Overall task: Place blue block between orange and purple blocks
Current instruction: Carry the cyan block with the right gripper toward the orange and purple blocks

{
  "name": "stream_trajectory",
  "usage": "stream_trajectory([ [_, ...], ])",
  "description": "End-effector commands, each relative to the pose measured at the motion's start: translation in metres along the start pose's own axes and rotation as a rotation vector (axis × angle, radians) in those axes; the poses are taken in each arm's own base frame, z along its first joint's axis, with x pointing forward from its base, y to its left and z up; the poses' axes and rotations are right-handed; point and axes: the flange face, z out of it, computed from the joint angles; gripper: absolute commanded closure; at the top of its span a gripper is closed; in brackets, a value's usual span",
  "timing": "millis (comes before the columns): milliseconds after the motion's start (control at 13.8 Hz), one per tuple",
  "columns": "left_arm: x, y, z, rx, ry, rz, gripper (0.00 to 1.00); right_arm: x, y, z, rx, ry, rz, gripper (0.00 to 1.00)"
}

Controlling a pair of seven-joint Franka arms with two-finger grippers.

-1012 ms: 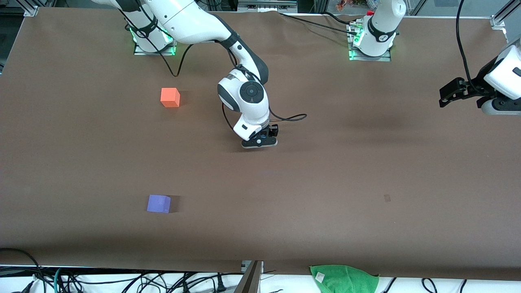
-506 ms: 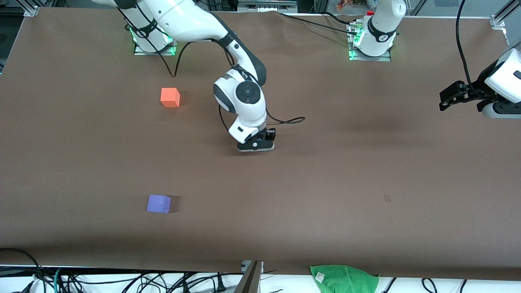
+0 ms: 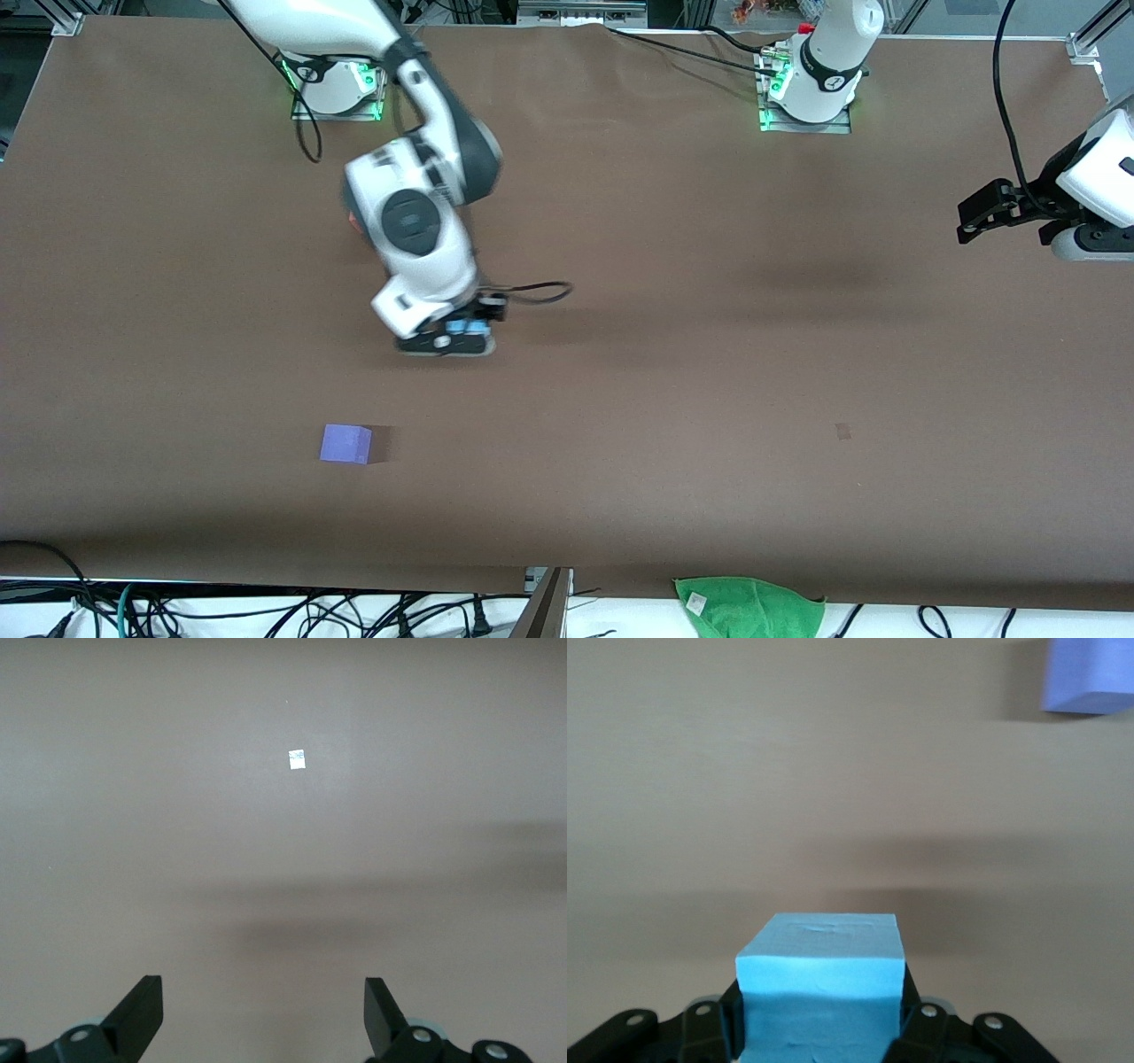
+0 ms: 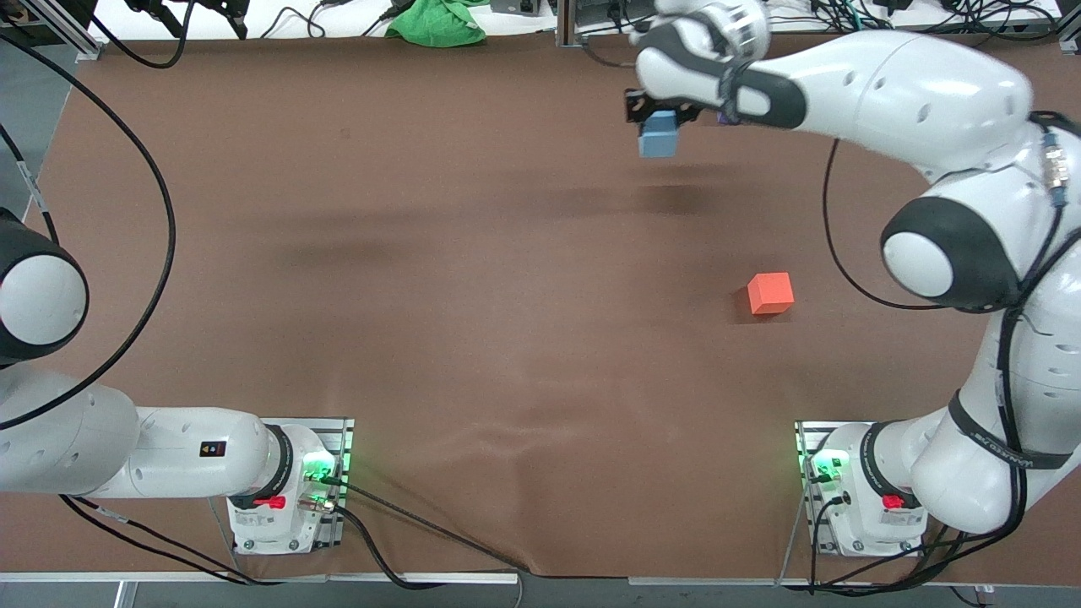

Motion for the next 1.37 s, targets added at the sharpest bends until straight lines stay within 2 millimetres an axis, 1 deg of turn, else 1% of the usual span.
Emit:
stream_trajectory([
  [0,0.003,0.001,-0.005,-0.006,0.003,-0.009,0.0,-0.007,0.072,-0.006,0.018,-0.061,-0.023,0.58],
  [145,0.003,0.001,-0.004,-0.006,-0.001,-0.009,0.0,-0.009,0.119,0.006,-0.004,-0.079,-0.02,0.58],
  [217,0.003,0.001,-0.003,-0.006,-0.004,-0.007,0.0,-0.004,0.143,0.011,-0.011,-0.081,-0.02,0.58],
  [289,0.003,0.001,-0.003,-0.006,-0.004,-0.007,0.0,-0.003,0.163,0.019,-0.018,-0.085,-0.025,0.58],
  [361,0.003,0.001,-0.003,-0.006,-0.004,-0.007,0.0,-0.007,0.172,0.03,-0.02,-0.08,-0.024,0.58],
  [434,0.004,0.002,-0.002,-0.006,-0.005,-0.007,0.0,-0.015,0.178,0.043,-0.014,-0.057,-0.017,0.58],
  [578,0.004,0.004,-0.001,-0.007,-0.007,-0.002,0.0,-0.032,0.189,0.073,-0.004,0.011,-0.006,0.58],
  [651,0.005,0.006,0.001,-0.007,-0.011,0.001,0.0,-0.039,0.192,0.088,-0.004,0.03,-0.003,0.58],
  [795,0.005,0.005,0.0,-0.007,-0.01,-0.001,0.0,-0.054,0.196,0.113,-0.002,0.074,-0.001,0.58],
  [867,0.005,0.005,0.001,-0.007,-0.01,-0.001,0.0,-0.059,0.197,0.123,-0.002,0.096,0.0,0.58],
  [940,0.005,0.005,0.001,-0.007,-0.011,-0.001,0.0,-0.062,0.197,0.13,-0.002,0.105,-0.001,0.58],
  [1157,0.005,0.005,0.001,-0.007,-0.011,-0.001,0.0,-0.062,0.196,0.136,0.0,0.111,0.004,0.58],
  [1301,0.005,0.003,0.0,-0.007,-0.01,-0.004,0.0,-0.066,0.187,0.144,0.016,0.11,0.008,0.58],
])
